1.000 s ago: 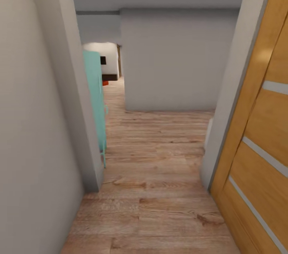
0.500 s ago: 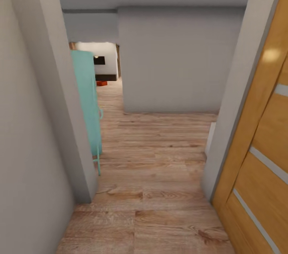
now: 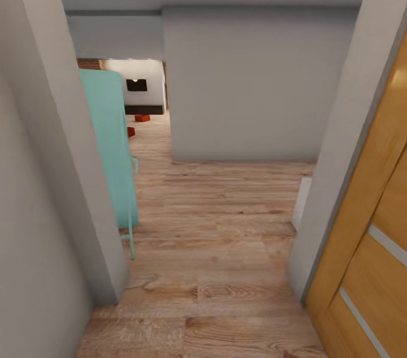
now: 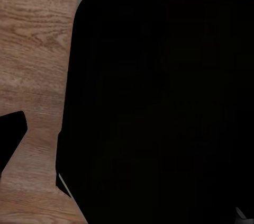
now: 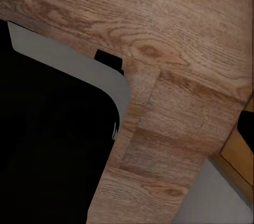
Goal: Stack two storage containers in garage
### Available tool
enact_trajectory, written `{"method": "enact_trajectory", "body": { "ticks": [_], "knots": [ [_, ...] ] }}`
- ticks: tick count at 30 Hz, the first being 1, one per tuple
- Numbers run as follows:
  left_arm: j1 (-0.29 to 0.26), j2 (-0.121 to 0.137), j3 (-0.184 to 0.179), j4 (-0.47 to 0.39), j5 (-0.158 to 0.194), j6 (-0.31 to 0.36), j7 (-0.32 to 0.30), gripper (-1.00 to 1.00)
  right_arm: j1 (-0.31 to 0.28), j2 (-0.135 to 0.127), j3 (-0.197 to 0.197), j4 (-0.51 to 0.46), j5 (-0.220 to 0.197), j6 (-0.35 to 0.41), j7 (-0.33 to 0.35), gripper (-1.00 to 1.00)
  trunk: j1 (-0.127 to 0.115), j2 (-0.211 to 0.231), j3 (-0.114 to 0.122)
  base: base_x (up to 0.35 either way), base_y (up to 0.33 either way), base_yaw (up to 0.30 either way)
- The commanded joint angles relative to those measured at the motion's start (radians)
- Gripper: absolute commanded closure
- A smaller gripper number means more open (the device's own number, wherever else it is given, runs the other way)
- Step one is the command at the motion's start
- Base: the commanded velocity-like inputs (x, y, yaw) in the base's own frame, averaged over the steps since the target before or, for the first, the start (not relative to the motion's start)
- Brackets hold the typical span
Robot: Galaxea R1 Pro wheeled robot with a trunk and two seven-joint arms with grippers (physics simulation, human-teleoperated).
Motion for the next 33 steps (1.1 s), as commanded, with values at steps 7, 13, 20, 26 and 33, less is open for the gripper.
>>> {"method": "enact_trajectory", "body": {
  "ticks": [7,13,20,26,33],
  "knots": [
    [0.0,0.0,0.002,0.0,0.006,-0.001,0.002,-1.0,-0.001,0.001,0.005,0.003,0.002,-0.005,-0.002,-1.0,0.001,0.0,-0.001,0.331,0.0,0.0],
    [0.0,0.0,0.002,0.0,0.006,-0.001,0.002,-1.0,-0.001,0.001,0.005,0.003,0.003,-0.004,-0.002,-1.0,0.001,0.0,-0.001,0.331,0.0,0.0],
    [0.0,0.0,0.002,0.0,0.006,-0.001,0.002,-1.0,-0.001,-0.001,0.005,0.003,0.005,-0.006,-0.002,-1.0,0.001,0.0,-0.001,0.331,0.0,0.0],
    [0.0,0.0,0.002,0.0,0.006,-0.002,0.002,-1.0,-0.001,0.0,0.005,0.003,0.004,-0.002,-0.002,-1.0,0.001,0.0,-0.001,0.331,0.0,0.0],
    [0.0,-0.002,0.002,0.0,0.005,-0.011,0.002,-1.0,-0.001,0.006,0.004,-0.014,0.007,-0.007,-0.004,-1.0,0.001,0.0,-0.001,0.331,0.0,0.0]
  ]
}}
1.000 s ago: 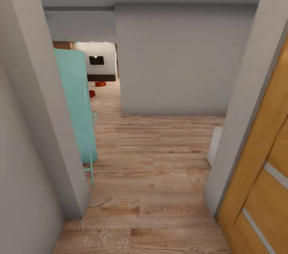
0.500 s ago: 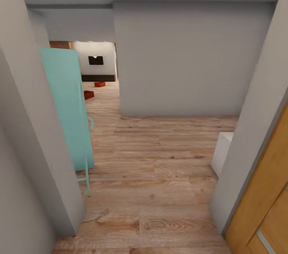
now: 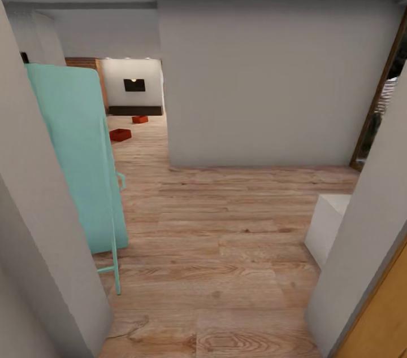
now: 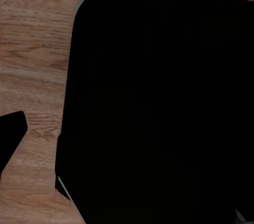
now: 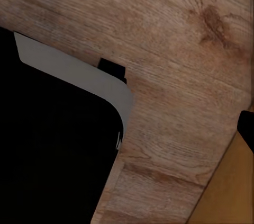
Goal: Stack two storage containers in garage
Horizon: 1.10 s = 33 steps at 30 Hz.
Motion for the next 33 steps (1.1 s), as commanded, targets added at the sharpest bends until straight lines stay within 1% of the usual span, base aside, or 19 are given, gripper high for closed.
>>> {"method": "enact_trajectory", "body": {
  "ticks": [1,33],
  "knots": [
    [0.0,0.0,0.003,0.0,0.006,-0.002,0.001,-1.0,-0.001,0.0,0.004,0.001,0.001,-0.004,-0.003,-1.0,0.001,0.0,-0.001,0.331,0.0,0.0],
    [0.0,0.0,0.002,0.0,0.005,-0.003,0.002,-1.0,-0.001,0.0,0.004,0.001,0.006,-0.003,-0.003,-1.0,0.001,0.0,-0.001,0.331,0.0,0.0]
  ]
}}
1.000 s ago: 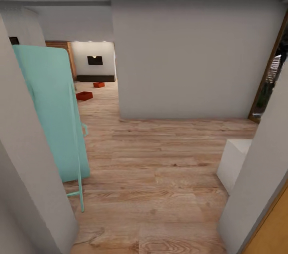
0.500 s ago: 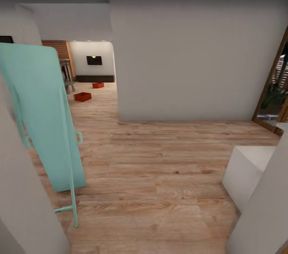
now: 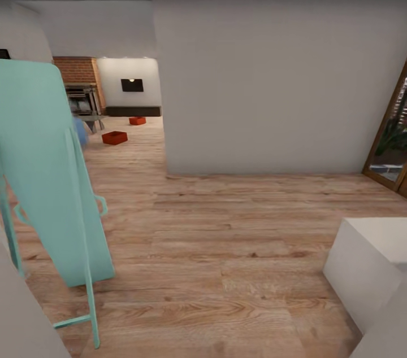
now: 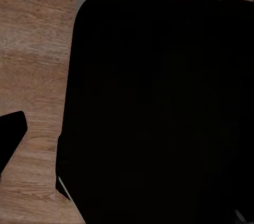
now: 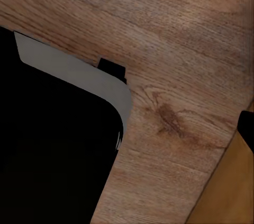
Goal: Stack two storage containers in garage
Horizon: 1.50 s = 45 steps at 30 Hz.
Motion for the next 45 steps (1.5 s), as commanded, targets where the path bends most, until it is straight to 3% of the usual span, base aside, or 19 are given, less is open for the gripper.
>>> {"method": "enact_trajectory", "body": {
  "ticks": [1,45],
  "knots": [
    [0.0,0.0,0.002,0.0,0.006,-0.002,0.001,-1.0,-0.001,0.0,0.004,0.001,0.003,-0.004,-0.003,-1.0,0.001,0.0,-0.001,0.331,0.0,0.0],
    [0.0,0.0,0.002,0.0,0.006,-0.002,0.001,-1.0,-0.001,0.0,0.005,0.001,0.003,-0.004,-0.003,-1.0,0.001,0.0,-0.001,0.331,0.0,0.0]
  ]
}}
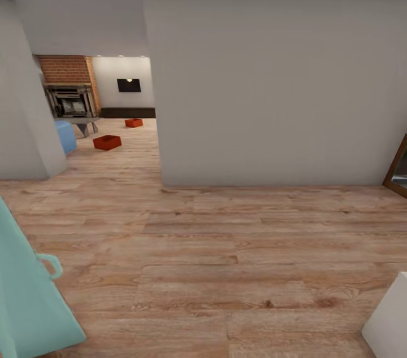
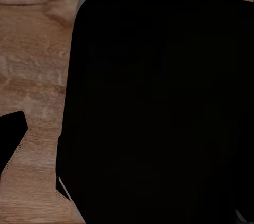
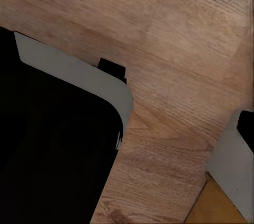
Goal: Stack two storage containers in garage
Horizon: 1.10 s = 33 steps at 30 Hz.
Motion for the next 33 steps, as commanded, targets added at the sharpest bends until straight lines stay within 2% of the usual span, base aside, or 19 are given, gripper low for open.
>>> {"method": "enact_trajectory", "body": {
  "ticks": [1,33],
  "knots": [
    [0.0,0.0,0.002,0.0,0.006,-0.002,0.001,-1.0,-0.001,0.0,0.004,0.001,0.003,-0.004,-0.003,-1.0,0.001,0.0,-0.001,0.331,0.0,0.0],
    [0.0,0.0,0.002,0.0,0.006,-0.002,0.001,-1.0,-0.001,0.0,0.004,0.001,0.003,-0.004,-0.003,-1.0,0.001,0.0,-0.001,0.331,0.0,0.0]
  ]
}}
